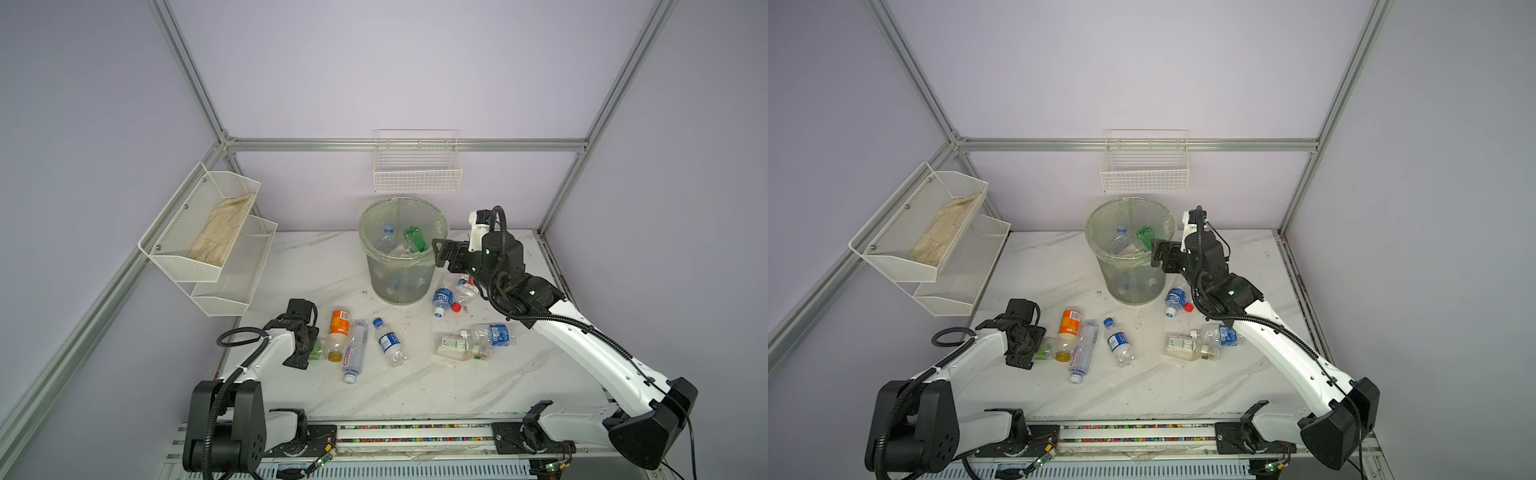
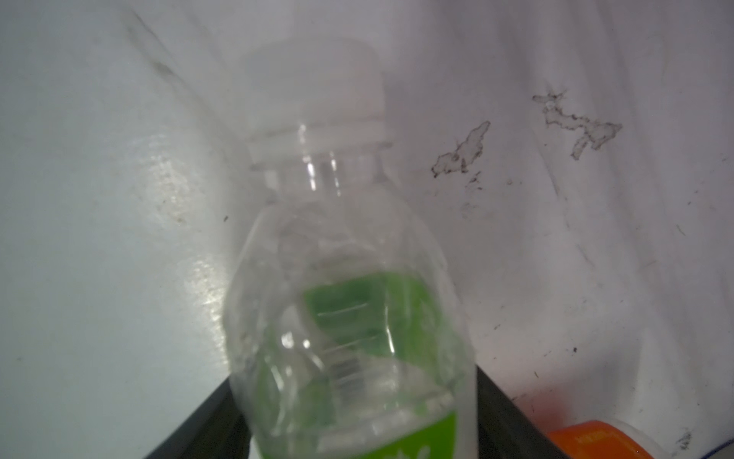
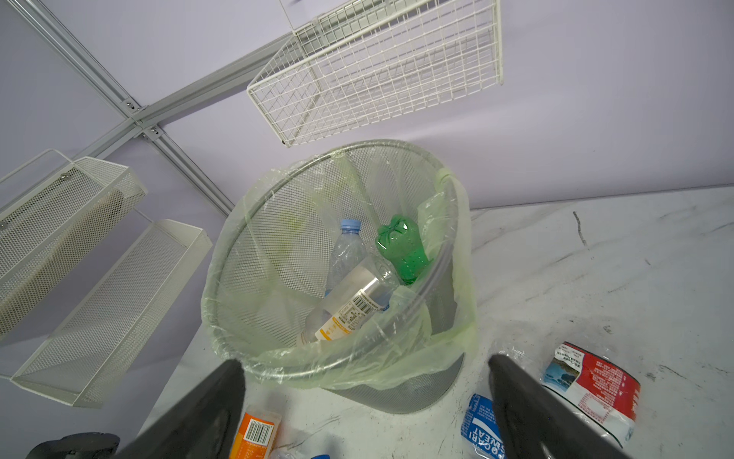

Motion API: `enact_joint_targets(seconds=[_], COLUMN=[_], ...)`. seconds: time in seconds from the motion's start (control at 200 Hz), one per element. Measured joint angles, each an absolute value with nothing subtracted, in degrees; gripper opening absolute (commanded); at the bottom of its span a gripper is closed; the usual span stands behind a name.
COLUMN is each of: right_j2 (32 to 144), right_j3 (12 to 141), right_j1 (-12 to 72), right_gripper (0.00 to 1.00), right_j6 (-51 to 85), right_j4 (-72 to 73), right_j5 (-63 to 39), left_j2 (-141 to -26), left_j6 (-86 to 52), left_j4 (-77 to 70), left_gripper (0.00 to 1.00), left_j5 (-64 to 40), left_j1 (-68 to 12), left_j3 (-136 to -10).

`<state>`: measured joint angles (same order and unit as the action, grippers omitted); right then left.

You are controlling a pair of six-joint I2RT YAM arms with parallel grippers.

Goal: Throw the plastic bottles in the bin
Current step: Pick up the plastic bottle from the middle-left of the table.

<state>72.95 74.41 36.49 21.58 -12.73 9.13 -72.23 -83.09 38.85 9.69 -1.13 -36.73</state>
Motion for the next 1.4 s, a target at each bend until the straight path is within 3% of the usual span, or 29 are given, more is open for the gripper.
enact_joint_targets(seconds=[0.4, 0.645, 1.075, 1.4], right_j2=[71.9, 71.5, 70.3, 69.7], right_j3=[74.0, 74.0, 72.4, 71.8], right_j1=[36.5, 36.5, 36.4, 36.4], right_gripper=[0.97, 0.97, 0.97, 0.97], right_j6=[21.6, 21.6, 21.5, 21.5], right_j4=[-12.9, -12.9, -13.1, -13.2], right_j5=[9.6, 9.7, 10.4, 10.5], left_j2=[-72.0, -68.6, -49.9, -36.0], left_j6=[-82.9, -82.0, -75.9, -63.6], left_j4=[38.1, 43.7, 47.5, 36.1], left_gripper=[0.0, 0.0, 0.0, 0.0], left_j5=[8.3, 9.2, 13.8, 9.3], left_j1=[-0.8, -0.8, -0.8, -0.7], left_j3=[-36.8, -36.8, -38.8, -40.1])
